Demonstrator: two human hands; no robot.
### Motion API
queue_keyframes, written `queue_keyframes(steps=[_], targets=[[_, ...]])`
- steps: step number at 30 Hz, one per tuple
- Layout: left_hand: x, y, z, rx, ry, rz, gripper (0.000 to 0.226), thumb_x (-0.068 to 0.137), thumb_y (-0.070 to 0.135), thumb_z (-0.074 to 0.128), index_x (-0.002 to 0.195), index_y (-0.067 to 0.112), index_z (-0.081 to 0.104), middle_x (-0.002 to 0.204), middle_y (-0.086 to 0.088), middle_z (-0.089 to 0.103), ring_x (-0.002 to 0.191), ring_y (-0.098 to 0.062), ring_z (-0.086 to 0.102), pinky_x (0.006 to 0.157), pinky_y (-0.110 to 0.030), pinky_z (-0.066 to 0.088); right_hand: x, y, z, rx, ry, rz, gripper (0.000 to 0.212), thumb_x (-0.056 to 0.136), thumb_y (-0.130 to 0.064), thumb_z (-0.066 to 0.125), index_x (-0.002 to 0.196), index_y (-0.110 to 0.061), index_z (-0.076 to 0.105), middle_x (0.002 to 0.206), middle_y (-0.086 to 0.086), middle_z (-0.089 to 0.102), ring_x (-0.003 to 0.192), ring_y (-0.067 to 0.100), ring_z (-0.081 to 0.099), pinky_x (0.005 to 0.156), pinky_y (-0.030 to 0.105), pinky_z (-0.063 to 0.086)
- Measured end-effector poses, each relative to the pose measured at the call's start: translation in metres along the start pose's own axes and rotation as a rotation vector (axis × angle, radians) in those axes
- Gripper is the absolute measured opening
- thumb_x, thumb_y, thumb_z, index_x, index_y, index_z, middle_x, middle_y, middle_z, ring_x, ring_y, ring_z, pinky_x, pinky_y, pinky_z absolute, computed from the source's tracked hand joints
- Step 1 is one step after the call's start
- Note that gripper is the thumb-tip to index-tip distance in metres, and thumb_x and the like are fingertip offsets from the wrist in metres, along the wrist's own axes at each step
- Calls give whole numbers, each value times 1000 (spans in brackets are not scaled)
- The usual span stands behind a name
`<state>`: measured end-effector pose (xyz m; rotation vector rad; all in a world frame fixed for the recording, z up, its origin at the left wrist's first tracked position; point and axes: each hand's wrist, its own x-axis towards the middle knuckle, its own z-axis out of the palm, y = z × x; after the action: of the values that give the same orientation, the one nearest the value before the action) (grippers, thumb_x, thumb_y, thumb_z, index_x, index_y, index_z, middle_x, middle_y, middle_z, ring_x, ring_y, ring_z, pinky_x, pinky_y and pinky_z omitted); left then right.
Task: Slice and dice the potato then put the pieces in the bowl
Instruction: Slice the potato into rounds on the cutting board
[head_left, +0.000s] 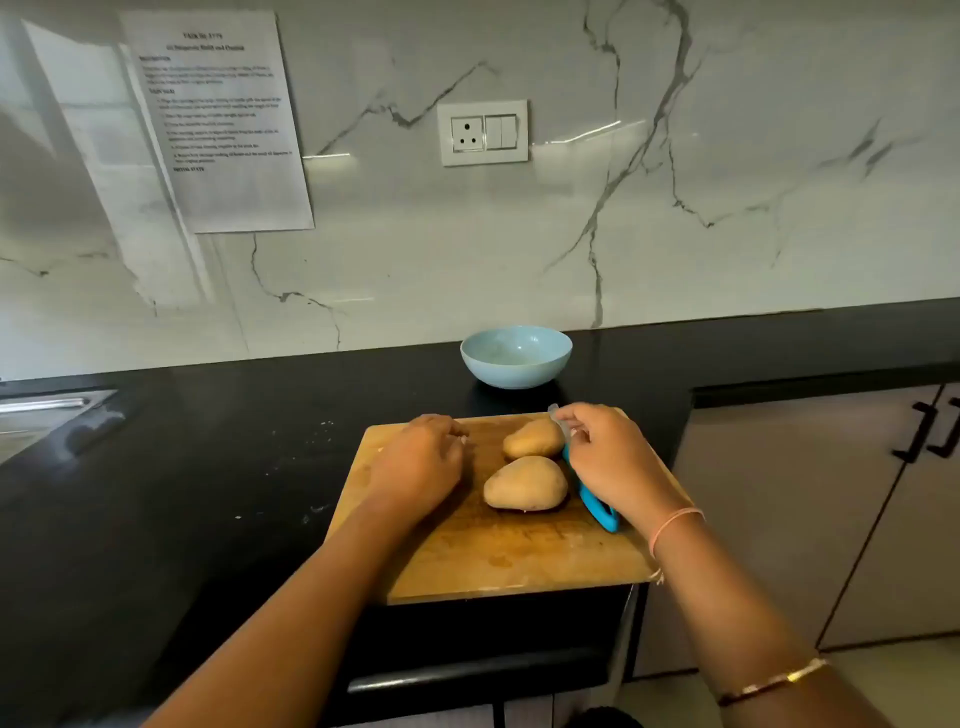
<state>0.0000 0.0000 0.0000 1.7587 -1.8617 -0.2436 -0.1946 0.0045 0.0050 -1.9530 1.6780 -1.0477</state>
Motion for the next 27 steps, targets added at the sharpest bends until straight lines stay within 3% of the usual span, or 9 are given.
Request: queue_keyframes(steps=[4,7,11,15,19,24,27], targets=[[3,4,1,-73,-40,44,28,100,30,45,123,21,59,122,4,60,91,-2,50,76,-18,39,2,6,-3,-77,-188,79,48,97,-12,44,143,-25,40,139,1,47,118,18,51,90,26,46],[10,10,3,-126,-103,82,30,98,32,49,127,25,56,126,6,57,99,-3,50,80,-19,42,0,6,-2,-166,-247,96,53,97,-17,45,147,-25,30,141,3,42,119,21,49,90,27,44],[22,20,7,-304,-209,36,37,95,33,56,131,28,51,130,8,54,116,-9,50,87,-23,44,-2,7,-5,-207,-232,100,51,97,-21,47,145,-22,29,140,6,41,120,23,48,88,27,42],[28,28,17,-376,-278,42,42,91,31,61,131,26,50,131,6,54,115,-8,50,93,-26,47,-11,7,-11,-267,-236,103,54,98,-30,47,147,-20,25,146,5,33,128,24,42,99,32,39],[27,25,23,-423,-348,44,44,89,34,64,130,26,51,120,11,54,110,-7,51,83,-21,47,-26,9,-4,-274,-163,75,51,99,-32,45,146,-22,28,143,2,37,127,20,42,102,30,38],[31,19,25,-499,-359,10,47,85,33,69,128,26,54,124,5,58,114,-11,54,96,-35,50,-35,15,14,-300,-56,37,49,98,-29,45,145,-22,32,137,2,44,124,22,43,105,36,37],[33,15,26,-522,-359,-9,46,84,35,70,127,26,56,122,5,59,113,-12,55,97,-39,50,-30,16,15,-267,-44,44,48,97,-28,46,144,-21,34,137,2,45,126,22,42,107,36,36]])
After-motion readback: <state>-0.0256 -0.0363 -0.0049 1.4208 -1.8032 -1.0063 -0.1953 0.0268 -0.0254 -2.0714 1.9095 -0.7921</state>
